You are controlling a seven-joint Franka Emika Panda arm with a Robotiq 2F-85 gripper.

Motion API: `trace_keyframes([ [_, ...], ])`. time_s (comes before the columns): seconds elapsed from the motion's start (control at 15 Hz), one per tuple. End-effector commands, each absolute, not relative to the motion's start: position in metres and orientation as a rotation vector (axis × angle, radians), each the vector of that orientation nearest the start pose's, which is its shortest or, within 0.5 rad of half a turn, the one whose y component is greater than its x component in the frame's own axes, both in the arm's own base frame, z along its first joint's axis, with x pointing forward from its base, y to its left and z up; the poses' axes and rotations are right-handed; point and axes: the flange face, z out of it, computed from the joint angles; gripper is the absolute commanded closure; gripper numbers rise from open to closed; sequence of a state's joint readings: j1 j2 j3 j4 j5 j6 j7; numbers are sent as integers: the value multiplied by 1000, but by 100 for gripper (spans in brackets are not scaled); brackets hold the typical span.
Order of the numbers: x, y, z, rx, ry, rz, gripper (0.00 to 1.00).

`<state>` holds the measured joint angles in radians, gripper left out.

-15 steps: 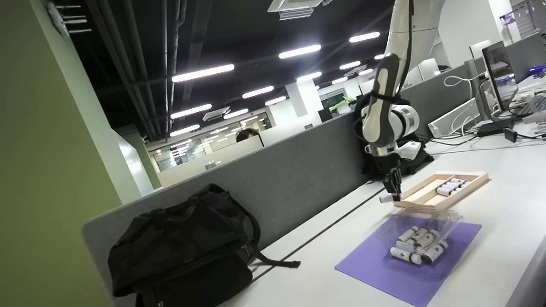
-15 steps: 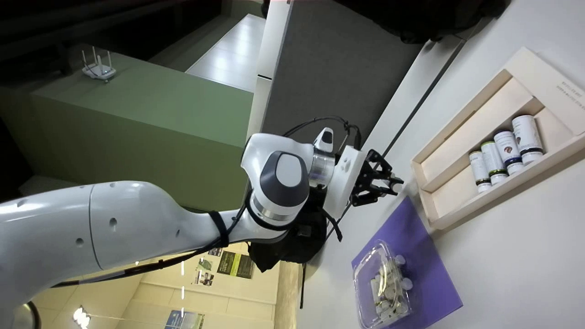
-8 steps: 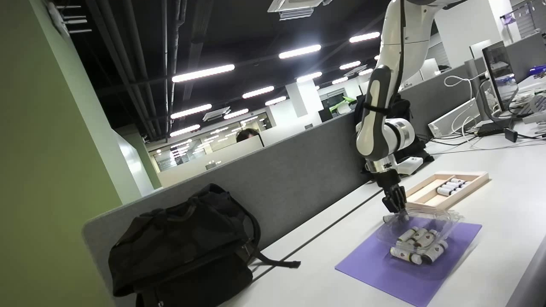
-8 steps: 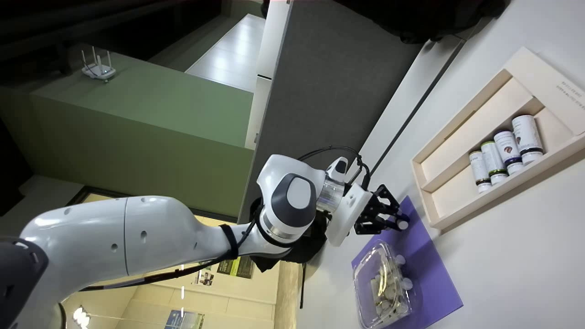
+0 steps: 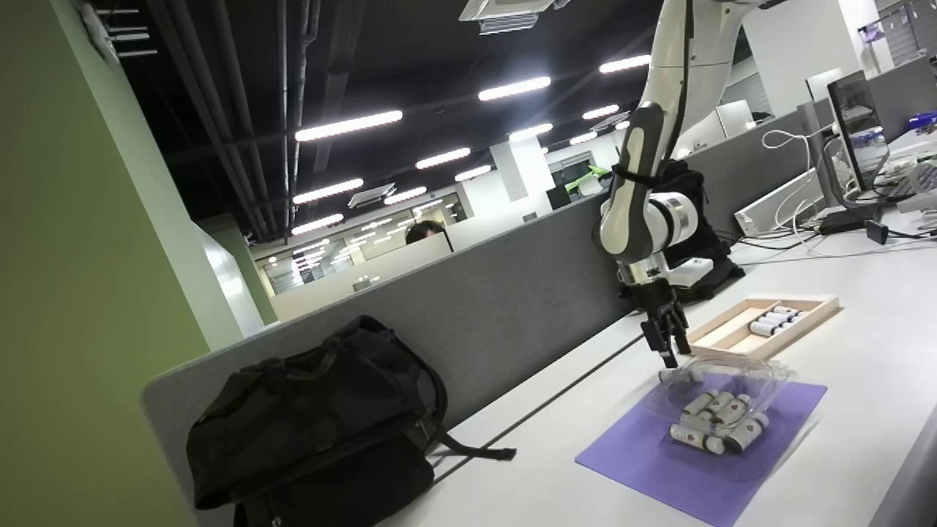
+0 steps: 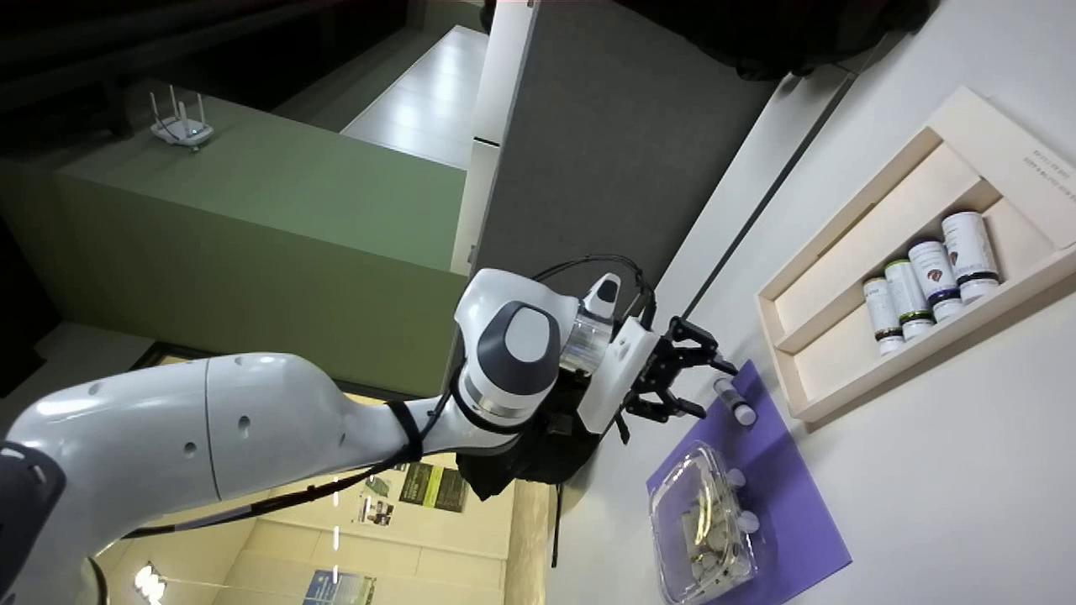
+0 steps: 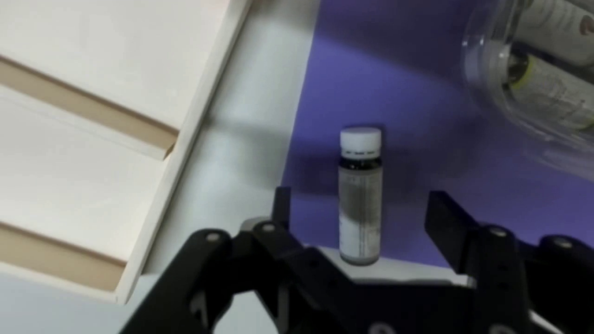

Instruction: Pick the object in the upper segment of the box and put it on the table

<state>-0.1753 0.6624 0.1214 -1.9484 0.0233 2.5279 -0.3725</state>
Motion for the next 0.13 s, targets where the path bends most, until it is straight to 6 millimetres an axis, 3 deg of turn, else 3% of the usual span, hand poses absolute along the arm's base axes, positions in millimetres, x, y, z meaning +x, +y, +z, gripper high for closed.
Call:
trace_keyframes([
  [0.0,606,-33,139,-3011,-421,85,14],
  [0.07,607,-33,143,-3012,-423,82,8],
])
